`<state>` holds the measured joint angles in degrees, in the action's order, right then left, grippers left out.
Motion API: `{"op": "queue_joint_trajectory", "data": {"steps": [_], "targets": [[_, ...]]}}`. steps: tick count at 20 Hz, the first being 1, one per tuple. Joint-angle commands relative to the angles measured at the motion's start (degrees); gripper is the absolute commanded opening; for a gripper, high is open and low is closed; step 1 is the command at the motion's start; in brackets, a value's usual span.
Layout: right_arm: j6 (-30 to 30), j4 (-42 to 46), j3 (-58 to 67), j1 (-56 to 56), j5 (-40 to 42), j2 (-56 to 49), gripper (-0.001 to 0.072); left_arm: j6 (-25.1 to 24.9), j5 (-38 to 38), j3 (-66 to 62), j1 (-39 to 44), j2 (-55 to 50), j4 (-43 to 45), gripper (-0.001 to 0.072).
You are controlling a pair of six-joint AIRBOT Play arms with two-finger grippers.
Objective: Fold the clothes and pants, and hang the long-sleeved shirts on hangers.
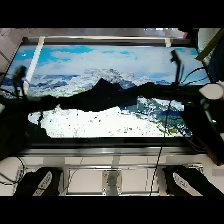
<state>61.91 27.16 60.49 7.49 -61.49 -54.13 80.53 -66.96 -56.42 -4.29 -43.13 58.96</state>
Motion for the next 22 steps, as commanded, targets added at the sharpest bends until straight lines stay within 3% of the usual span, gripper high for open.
{"op": "queue_joint_trajectory", "data": {"steps": [1, 6, 10, 15, 18, 22], "targets": [[7.2, 1.2, 10.7, 3.8, -2.2, 8.6, 0.0027, 1.2, -8.8, -18.1, 0.1, 3.0, 2.3, 0.0020], [18.8, 1.3, 22.6, 8.7, -3.6, 9.3, 0.0027, 3.7, -12.9, -34.0, 0.5, 3.1, 1.0, 0.0020], [19.5, 7.8, 23.2, 8.6, -3.4, 7.0, 0.0025, 4.2, -14.4, -34.2, 0.6, -0.7, 1.2, 0.0020], [19.3, 16.7, 23.2, 8.6, -3.2, -7.4, 0.0025, 1.7, -13.6, -28.6, 0.6, -16.0, 2.7, 0.0020], [17.9, 18.3, 23.2, 8.6, 0.7, -19.1, 0.0026, -1.4, -7.4, -27.9, 0.6, -30.1, 4.2, 0.0021], [12.2, 18.3, 23.2, 8.6, 14.4, -31.9, 0.0025, -2.0, 8.2, -28.0, 0.6, -45.2, 4.0, 0.0021]]}}
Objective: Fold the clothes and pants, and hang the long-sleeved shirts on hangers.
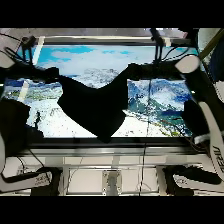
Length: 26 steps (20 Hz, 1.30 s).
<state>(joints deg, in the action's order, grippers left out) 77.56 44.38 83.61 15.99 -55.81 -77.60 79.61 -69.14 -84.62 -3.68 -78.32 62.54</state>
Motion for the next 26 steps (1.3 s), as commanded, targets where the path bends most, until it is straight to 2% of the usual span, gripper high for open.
{"op": "queue_joint_trajectory", "data": {"steps": [1, 3, 6, 9, 11, 15, 18, 21, 26], "targets": [[-4.3, 1.1, 0.1, 0.1, 9.7, -10.1, 0.0025, -1.0, 13.4, 0.2, 0.0, -12.0, 0.5, 0.0021], [-6.8, 2.7, 0.1, 0.1, 7.2, -11.7, 0.0026, -2.1, 16.2, 0.2, -0.1, -13.8, 0.6, 0.0021], [-6.8, 4.6, 0.0, 1.6, -4.4, -11.5, 0.0026, -3.8, 15.5, 0.2, -0.6, -13.5, 6.5, 0.0021], [-6.5, 8.0, -0.6, 7.2, -16.3, -11.5, 0.0026, -3.3, 8.9, 0.2, -0.9, -13.0, 15.6, 0.0021], [-6.4, 8.0, -2.3, 12.0, -18.9, -11.1, 0.0026, -3.4, 3.5, 0.2, -0.9, -13.0, 19.8, 0.0021], [-6.0, 8.3, -8.1, 20.1, -12.6, -11.3, 0.0026, -3.3, -1.0, 0.5, -0.8, -13.0, 22.1, 0.0021], [-3.5, 8.4, -12.9, 20.9, -7.2, -11.8, 0.0026, -3.1, -0.7, 3.6, -0.7, -13.0, 22.1, 0.0020], [-3.5, 8.3, -16.1, 20.5, -4.0, -11.8, 0.0026, -2.9, 1.9, 9.2, -0.2, -13.0, 25.4, 0.0020], [-3.5, 7.6, -17.2, 21.2, -4.0, -11.8, 0.0027, -0.1, 8.0, 13.2, -0.3, -13.2, 27.4, 0.0021]]}}
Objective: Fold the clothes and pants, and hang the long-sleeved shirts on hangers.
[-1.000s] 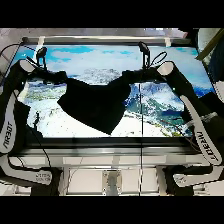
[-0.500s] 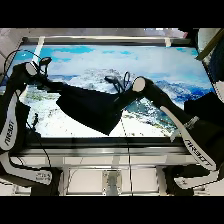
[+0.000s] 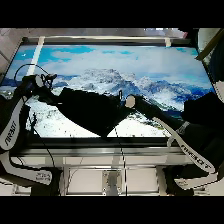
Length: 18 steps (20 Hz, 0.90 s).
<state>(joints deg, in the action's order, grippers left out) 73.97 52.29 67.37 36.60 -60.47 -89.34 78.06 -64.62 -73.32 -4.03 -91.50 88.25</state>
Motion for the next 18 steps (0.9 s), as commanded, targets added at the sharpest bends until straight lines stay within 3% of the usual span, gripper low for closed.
{"op": "queue_joint_trajectory", "data": {"steps": [1, 2, 3, 4, 7, 12, 14, 16, 18], "targets": [[0.1, -0.6, -0.9, 0.9, 0.5, 0.0, 0.0049, 1.6, 4.1, 1.8, 0.2, 0.0, 1.7, 0.0024], [0.7, -1.3, -0.9, 0.9, 0.2, 0.0, 0.0175, 2.6, 4.2, 1.6, 0.3, 0.0, 1.7, 0.0166], [2.6, -1.8, -0.9, 0.9, -0.8, 0.0, 0.0398, 3.0, 4.0, 1.2, 0.3, 0.2, 1.7, 0.0486], [4.0, -1.7, -0.6, 0.9, -3.4, 0.2, 0.0505, 3.0, 3.4, 0.9, 0.3, 0.6, 1.7, 0.0703], [4.7, 1.3, -0.2, 0.2, -10.6, 3.7, 0.0486, 3.0, 0.2, -0.5, 0.3, 4.6, 1.7, 0.0696], [12.0, 21.8, -1.7, -7.4, -11.9, 25.7, 0.0487, 2.9, 0.1, -0.6, 0.3, 21.1, 1.8, 0.0696], [18.4, 25.1, -9.6, -13.4, -3.9, 37.9, 0.0488, 3.0, 1.6, -0.6, 0.3, 28.1, 1.7, 0.0696], [28.1, 23.9, -25.4, -18.9, 11.3, 48.5, 0.0488, 3.0, 2.1, -0.6, 0.3, 33.2, 1.7, 0.0696], [41.5, 14.2, -42.2, -24.5, 30.1, 53.5, 0.0484, 3.0, 2.1, -0.6, 0.3, 36.7, 1.7, 0.0696]]}}
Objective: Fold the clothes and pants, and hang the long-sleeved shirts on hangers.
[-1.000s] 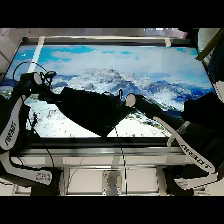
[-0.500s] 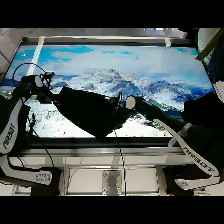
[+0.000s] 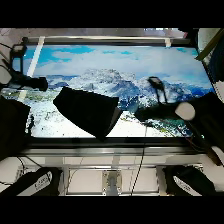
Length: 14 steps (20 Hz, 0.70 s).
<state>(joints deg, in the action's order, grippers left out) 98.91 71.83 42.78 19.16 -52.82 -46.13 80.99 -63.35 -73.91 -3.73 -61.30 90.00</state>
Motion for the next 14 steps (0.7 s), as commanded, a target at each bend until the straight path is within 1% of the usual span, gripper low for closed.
{"op": "queue_joint_trajectory", "data": {"steps": [1, 2, 3, 5, 7, 9, 11, 12, 13, 14], "targets": [[17.6, -17.1, -24.5, -9.4, 30.8, 10.3, 0.0442, 0.1, 0.8, 0.0, 0.0, 7.7, 0.0, 0.0696], [13.3, -31.5, -30.3, -10.5, 36.1, 9.7, 0.0437, 0.3, 0.8, 0.0, 0.0, 8.5, 0.0, 0.0695], [4.8, -42.2, -33.3, -10.6, 36.0, 9.3, 0.0437, 1.2, 0.8, 0.0, 0.0, 8.9, 0.0, 0.0696], [-15.3, -58.5, -34.4, -10.6, 27.8, 7.3, 0.0437, 1.3, 0.8, 0.0, 0.0, 9.0, 0.0, 0.0696], [-28.8, -70.8, -34.4, -10.6, 22.9, 2.7, 0.0437, 1.3, 0.8, 0.0, 0.0, 9.0, 0.0, 0.0695], [-37.7, -78.8, -33.6, -10.6, 17.5, -5.0, 0.0437, 1.3, 0.8, 0.0, 0.0, 9.0, 0.0, 0.0695], [-49.5, -87.8, -30.4, -10.6, 9.0, -14.5, 0.0438, 1.3, 0.8, 0.0, 0.0, 9.0, 0.0, 0.0695], [-54.2, -91.3, -28.2, -10.6, 5.1, -19.4, 0.0508, 1.3, 0.8, 0.0, 0.0, 9.0, 0.0, 0.0695], [-56.0, -92.8, -25.4, -10.3, 1.3, -24.5, 0.0673, 1.3, 0.8, 0.0, 0.0, 9.0, 0.0, 0.0696], [-56.6, -92.6, -22.9, -9.5, -0.8, -28.8, 0.0697, 1.3, 0.8, 0.0, 0.0, 9.0, 0.0, 0.0695]]}}
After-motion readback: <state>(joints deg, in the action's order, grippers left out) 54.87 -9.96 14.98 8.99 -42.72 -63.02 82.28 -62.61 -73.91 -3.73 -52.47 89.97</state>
